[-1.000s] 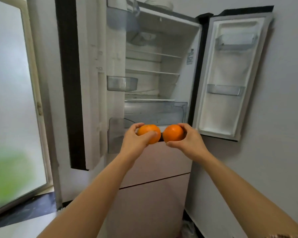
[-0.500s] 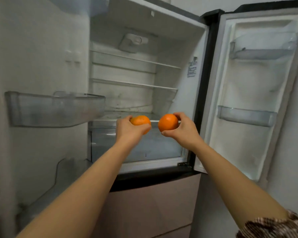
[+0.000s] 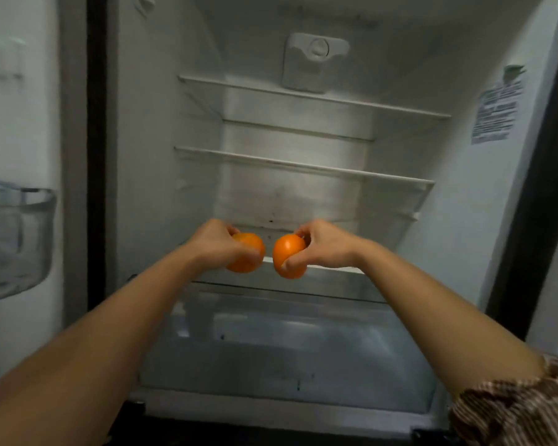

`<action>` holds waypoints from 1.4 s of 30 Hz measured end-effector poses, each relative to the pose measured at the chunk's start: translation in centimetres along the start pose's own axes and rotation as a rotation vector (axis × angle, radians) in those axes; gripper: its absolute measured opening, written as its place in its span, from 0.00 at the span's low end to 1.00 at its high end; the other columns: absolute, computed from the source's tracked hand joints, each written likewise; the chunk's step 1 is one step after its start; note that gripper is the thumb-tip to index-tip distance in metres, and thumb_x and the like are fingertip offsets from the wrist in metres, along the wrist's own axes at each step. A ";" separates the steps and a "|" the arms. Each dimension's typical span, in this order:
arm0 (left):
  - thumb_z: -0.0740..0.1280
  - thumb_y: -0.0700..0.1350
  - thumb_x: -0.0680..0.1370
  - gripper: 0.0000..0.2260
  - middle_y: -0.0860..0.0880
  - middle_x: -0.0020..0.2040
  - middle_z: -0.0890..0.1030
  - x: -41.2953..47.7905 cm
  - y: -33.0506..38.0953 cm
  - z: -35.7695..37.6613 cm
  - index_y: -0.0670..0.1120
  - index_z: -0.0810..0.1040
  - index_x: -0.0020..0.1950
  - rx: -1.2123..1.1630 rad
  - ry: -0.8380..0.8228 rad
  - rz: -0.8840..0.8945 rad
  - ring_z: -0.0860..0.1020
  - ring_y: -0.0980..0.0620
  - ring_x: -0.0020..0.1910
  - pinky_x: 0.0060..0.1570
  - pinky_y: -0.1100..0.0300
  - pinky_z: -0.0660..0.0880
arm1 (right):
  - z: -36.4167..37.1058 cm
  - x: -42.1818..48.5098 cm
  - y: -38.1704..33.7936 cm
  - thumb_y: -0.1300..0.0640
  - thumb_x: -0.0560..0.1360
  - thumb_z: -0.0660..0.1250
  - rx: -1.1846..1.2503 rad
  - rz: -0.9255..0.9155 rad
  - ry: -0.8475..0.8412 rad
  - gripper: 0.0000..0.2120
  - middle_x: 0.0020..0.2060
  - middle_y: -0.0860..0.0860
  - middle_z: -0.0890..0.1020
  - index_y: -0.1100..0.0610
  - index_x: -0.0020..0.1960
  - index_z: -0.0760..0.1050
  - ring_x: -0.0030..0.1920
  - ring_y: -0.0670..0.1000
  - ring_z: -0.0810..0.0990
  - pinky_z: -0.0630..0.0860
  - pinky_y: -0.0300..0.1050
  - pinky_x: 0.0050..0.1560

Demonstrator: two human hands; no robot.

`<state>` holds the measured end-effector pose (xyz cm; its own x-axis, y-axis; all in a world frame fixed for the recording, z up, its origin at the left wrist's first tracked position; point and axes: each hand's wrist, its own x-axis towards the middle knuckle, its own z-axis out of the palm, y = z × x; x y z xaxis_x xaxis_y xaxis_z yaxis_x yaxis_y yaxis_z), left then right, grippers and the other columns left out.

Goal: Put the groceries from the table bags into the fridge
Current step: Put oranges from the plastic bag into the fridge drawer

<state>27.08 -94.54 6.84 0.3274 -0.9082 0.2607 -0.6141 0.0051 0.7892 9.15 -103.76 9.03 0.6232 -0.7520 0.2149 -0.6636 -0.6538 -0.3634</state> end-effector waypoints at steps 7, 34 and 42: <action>0.77 0.51 0.64 0.20 0.46 0.42 0.81 4.3 -3.4 -0.4 0.44 0.82 0.52 0.415 -0.287 -0.122 0.78 0.50 0.38 0.36 0.60 0.76 | 4.2 6.2 -1.1 0.50 0.69 0.74 -0.275 -0.011 -0.538 0.19 0.38 0.54 0.81 0.65 0.51 0.80 0.35 0.49 0.80 0.79 0.41 0.37; 0.69 0.43 0.74 0.09 0.45 0.48 0.84 3.7 -4.2 0.7 0.45 0.83 0.53 0.260 0.169 -0.026 0.80 0.47 0.48 0.48 0.59 0.75 | 3.8 7.1 -0.5 0.54 0.70 0.75 -0.065 -0.141 -0.379 0.18 0.50 0.59 0.84 0.60 0.57 0.78 0.39 0.49 0.80 0.80 0.44 0.41; 0.66 0.48 0.75 0.13 0.44 0.54 0.82 -7.1 -2.5 -0.2 0.49 0.79 0.59 0.385 0.366 0.075 0.77 0.42 0.56 0.54 0.54 0.73 | 3.3 -2.1 -3.7 0.52 0.73 0.72 0.041 -0.218 0.069 0.17 0.50 0.53 0.82 0.58 0.59 0.78 0.52 0.52 0.80 0.74 0.42 0.52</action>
<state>26.38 -88.04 3.13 0.4594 -0.7058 0.5393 -0.8417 -0.1520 0.5182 11.65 -99.47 6.89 0.7190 -0.5983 0.3537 -0.4982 -0.7985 -0.3378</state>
